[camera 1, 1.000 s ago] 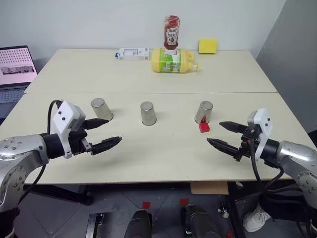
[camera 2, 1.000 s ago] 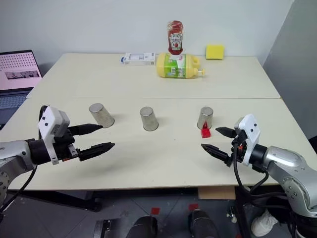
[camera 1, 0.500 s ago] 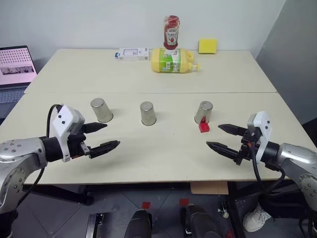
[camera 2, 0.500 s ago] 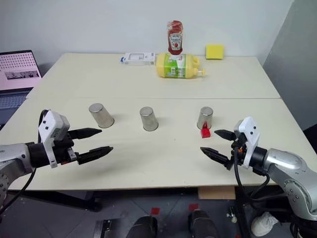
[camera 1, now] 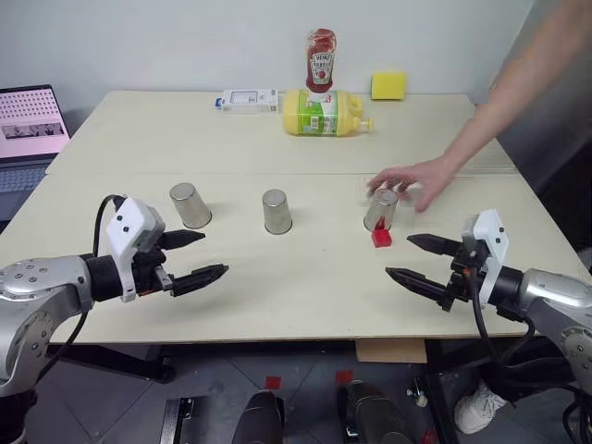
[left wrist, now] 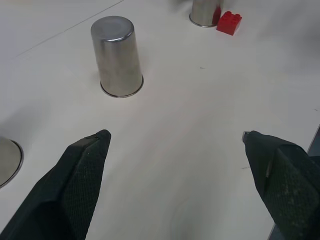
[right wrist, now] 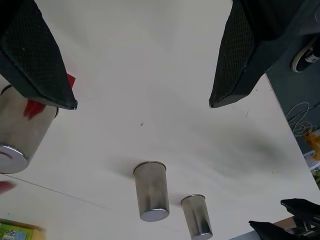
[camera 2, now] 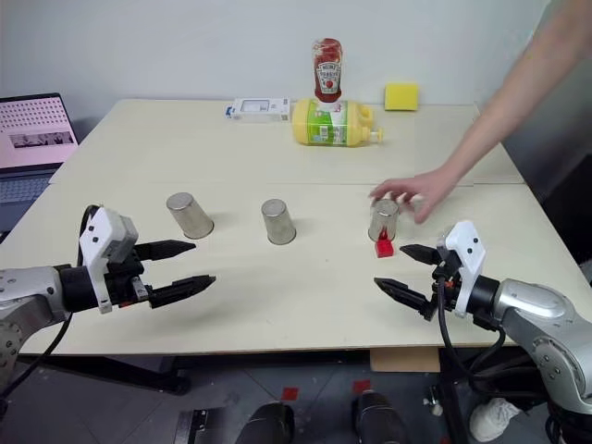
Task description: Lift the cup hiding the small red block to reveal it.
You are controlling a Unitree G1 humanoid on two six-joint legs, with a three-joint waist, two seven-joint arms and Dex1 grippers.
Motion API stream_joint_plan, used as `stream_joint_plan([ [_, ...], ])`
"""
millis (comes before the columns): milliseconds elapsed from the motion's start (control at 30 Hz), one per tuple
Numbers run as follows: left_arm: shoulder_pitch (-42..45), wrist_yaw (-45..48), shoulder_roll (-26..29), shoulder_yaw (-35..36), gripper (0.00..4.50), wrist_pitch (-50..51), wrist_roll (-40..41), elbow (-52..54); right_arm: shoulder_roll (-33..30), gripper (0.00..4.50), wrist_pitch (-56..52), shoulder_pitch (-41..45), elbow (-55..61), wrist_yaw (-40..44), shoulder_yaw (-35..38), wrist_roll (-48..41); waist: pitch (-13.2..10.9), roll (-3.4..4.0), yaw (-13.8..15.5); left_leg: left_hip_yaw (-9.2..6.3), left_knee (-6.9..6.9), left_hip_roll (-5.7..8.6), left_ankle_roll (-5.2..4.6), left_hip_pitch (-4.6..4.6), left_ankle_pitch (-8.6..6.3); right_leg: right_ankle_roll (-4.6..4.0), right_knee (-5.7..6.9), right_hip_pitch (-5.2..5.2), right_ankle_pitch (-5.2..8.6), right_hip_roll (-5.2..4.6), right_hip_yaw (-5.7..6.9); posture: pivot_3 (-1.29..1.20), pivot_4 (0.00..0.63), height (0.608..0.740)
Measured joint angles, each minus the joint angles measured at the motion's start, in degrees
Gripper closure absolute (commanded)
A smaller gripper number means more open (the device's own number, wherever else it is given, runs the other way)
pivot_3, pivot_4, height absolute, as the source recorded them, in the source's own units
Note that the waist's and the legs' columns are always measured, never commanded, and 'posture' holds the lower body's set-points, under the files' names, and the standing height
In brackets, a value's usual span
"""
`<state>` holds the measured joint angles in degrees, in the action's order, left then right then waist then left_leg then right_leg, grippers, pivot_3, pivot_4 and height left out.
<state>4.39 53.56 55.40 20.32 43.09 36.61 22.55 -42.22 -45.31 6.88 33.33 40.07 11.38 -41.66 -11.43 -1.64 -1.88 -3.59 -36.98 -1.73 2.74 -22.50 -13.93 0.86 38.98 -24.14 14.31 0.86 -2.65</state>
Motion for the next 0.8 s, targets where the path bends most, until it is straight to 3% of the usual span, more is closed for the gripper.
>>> stream_joint_plan([
  [800, 2.74, 1.11, 0.69, -1.4, 0.0, -1.54, -1.55, -2.74, 0.28, 0.02, 0.06, 0.49, 0.18, -1.19, -0.93, 0.03, 0.0, 0.0, 0.0, 0.0, 0.0, 0.0, 0.0, 0.0, 0.0, 0.01, 0.0, 0.0, -0.01, 0.0, 0.0, 0.0, 0.15, 0.74],
])
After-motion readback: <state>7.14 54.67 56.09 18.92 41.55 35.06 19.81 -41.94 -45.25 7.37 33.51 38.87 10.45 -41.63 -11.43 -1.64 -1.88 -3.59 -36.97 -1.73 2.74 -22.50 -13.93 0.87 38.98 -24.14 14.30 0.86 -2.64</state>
